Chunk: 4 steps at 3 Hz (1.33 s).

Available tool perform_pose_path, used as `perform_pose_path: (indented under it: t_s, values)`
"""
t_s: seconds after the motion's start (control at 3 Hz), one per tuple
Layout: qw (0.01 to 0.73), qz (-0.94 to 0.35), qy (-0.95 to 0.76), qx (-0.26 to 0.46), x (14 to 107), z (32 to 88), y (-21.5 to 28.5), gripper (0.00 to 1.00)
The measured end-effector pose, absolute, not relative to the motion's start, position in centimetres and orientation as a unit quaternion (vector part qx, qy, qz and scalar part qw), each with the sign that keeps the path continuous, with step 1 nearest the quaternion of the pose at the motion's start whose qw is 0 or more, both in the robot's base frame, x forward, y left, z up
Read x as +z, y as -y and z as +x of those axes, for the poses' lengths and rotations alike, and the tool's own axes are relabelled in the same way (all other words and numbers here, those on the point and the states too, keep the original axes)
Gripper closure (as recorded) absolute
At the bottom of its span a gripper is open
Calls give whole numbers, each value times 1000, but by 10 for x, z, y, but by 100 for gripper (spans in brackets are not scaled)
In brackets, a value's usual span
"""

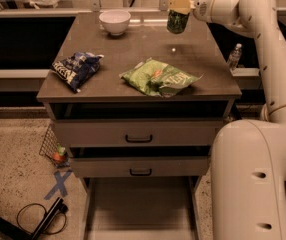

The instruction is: Pick green can from bottom drawer and place on counter

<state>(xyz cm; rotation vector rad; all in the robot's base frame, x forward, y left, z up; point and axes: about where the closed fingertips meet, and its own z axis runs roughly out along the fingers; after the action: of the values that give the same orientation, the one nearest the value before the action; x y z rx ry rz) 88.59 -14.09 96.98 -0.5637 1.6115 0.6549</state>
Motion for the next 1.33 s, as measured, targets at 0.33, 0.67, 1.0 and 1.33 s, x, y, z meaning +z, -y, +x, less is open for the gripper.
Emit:
perform_pose_path:
  t_s: [0.33,0.67,1.0,1.33]
  values:
    - [604,-250,-695,297,948,899,124,100]
    - [578,-268,-709,302,924,903,101,100]
    - [538,-279,-735,304,893,903,80,100]
    - [531,-271,-741,310,889,904,79,100]
